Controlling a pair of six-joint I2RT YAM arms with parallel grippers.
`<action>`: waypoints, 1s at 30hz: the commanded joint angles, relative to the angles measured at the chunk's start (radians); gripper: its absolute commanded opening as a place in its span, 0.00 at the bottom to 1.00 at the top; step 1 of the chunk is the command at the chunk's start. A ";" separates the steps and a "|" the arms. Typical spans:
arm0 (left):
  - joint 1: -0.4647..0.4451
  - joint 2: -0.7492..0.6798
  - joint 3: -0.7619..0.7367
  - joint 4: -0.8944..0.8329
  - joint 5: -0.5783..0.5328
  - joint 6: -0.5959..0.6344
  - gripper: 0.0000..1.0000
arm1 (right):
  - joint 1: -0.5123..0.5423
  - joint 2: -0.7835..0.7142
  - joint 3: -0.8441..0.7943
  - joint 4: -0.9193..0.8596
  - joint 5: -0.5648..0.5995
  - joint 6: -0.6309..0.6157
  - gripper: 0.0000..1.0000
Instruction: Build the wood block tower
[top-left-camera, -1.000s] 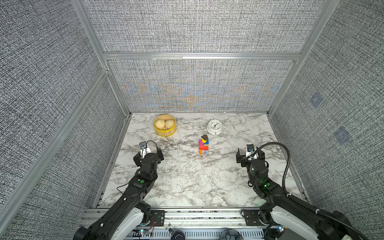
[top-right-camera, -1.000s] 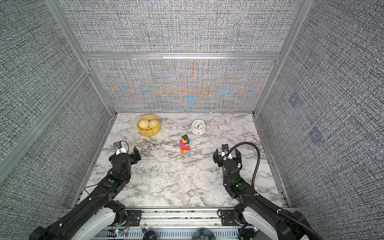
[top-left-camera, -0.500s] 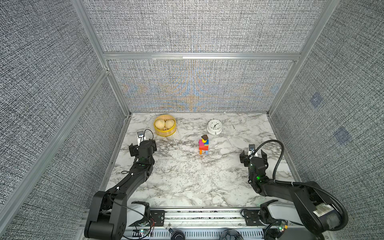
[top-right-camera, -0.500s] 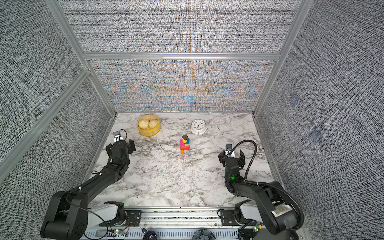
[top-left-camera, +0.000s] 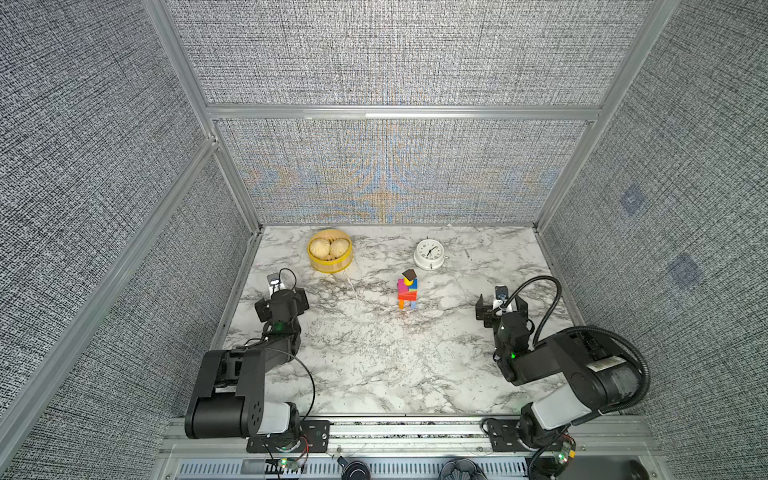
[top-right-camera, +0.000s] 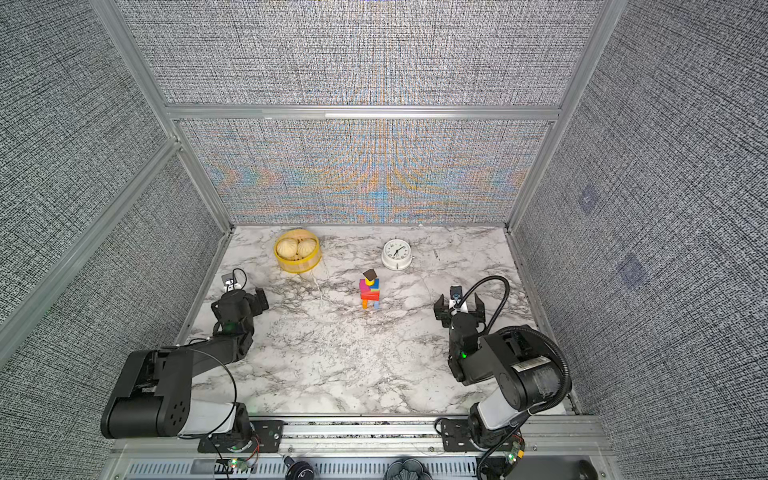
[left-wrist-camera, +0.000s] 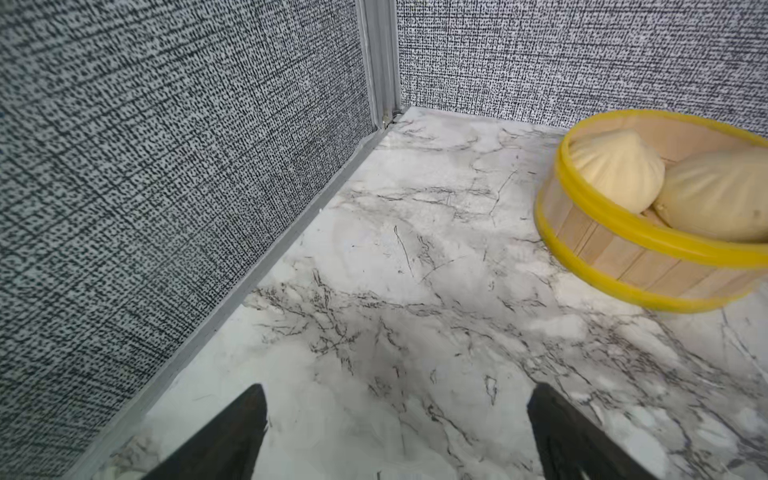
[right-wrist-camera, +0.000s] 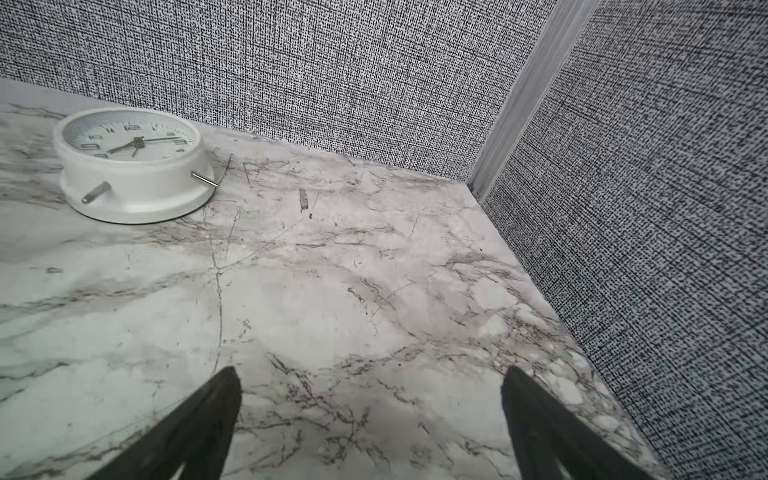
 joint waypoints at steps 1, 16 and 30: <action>-0.001 0.022 -0.039 0.211 0.086 0.061 0.99 | -0.002 -0.017 -0.035 0.088 -0.073 0.015 0.99; 0.002 0.090 -0.003 0.194 0.156 0.075 0.99 | -0.176 -0.025 0.238 -0.447 -0.331 0.141 0.99; 0.002 0.112 -0.030 0.284 0.162 0.087 0.99 | -0.188 -0.027 0.224 -0.416 -0.374 0.130 0.99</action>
